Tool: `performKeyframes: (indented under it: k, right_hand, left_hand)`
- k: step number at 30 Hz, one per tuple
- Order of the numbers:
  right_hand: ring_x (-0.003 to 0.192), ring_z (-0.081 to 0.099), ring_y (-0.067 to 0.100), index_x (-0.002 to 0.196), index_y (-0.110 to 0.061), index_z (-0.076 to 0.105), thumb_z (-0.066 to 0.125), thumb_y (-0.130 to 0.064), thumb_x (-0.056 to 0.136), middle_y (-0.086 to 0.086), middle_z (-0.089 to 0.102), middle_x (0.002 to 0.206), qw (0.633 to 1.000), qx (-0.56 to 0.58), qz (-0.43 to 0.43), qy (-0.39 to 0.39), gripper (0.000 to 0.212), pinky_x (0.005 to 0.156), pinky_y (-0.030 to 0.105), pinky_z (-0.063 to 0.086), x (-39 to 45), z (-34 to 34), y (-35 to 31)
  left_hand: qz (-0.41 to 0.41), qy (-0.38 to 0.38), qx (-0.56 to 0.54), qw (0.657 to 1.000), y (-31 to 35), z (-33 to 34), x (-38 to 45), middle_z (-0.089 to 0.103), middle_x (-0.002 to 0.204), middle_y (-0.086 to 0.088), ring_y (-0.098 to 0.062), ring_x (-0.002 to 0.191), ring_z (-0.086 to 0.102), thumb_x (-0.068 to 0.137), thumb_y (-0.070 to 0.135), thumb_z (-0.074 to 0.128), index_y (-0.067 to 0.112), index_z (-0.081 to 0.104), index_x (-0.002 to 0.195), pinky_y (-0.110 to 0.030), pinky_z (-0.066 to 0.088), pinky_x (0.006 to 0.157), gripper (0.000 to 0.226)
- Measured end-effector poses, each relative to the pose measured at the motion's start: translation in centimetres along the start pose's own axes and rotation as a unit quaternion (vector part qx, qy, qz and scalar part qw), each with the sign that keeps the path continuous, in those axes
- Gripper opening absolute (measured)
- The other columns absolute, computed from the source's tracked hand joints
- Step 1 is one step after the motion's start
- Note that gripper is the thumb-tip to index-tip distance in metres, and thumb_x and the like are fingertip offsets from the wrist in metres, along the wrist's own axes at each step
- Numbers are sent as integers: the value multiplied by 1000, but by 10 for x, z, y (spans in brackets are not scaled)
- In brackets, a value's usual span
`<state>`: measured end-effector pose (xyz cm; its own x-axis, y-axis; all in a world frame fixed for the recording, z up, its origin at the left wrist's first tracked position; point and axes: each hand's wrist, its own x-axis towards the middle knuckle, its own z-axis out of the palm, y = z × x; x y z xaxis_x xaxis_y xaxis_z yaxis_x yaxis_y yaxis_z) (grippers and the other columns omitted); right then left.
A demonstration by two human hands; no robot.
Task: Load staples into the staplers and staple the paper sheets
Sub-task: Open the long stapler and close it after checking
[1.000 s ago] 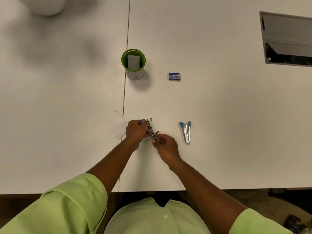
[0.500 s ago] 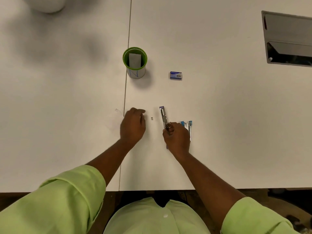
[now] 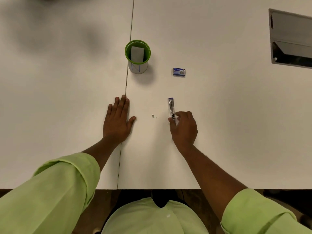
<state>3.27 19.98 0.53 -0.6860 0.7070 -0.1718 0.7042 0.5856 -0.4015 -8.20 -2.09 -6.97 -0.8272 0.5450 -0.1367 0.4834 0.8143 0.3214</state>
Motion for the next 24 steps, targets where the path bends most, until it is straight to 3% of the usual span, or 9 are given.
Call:
performKeyframes:
  k: [4,7,10,14,20,24]
  right_hand:
    - [83,63,20,92,-20,69,78,-25,83,-3,64,93,997,16,-72,28,14,67,35,51,-7,4,-16]
    - [75,65,18,85,-19,71,77,-23,85,-4,66,88,995,39,-95,-5,7,66,37,53,-4,9,-25]
    - [83,67,18,93,-21,75,73,-30,89,-2,70,91,993,-2,-97,-73,10,72,31,51,2,16,-30]
    - [95,67,20,103,-21,76,66,-36,95,-1,74,99,989,-54,-75,-114,19,79,32,51,11,22,-30]
    - [79,68,19,80,-18,75,81,-37,83,-1,75,82,992,-9,4,-127,20,69,27,49,25,21,-34]
    - [77,67,19,75,-18,71,86,-36,77,0,73,79,989,-1,33,-145,23,64,24,43,32,20,-38]
  left_hand:
    - [0,8,-4,1000,-2,0,0,7,170,-1,-21,157,2,103,52,31,16,12,162,-43,8,127,72]
    - [2,16,-10,1000,-2,1,0,7,170,-1,-21,157,3,103,51,34,17,12,162,-44,10,127,72]
    - [3,25,-15,1000,-3,1,-1,8,170,-1,-21,157,4,102,49,37,17,13,162,-44,11,127,71]
    - [2,25,-14,1000,-3,3,0,7,170,1,-19,157,2,102,49,36,18,12,162,-43,10,127,71]
    - [0,24,-11,1000,-5,4,0,8,170,0,-19,157,2,102,47,34,18,13,162,-42,9,127,70]
    - [-1,26,-12,1000,-4,4,1,9,170,1,-18,157,2,102,47,34,18,14,162,-41,8,127,69]
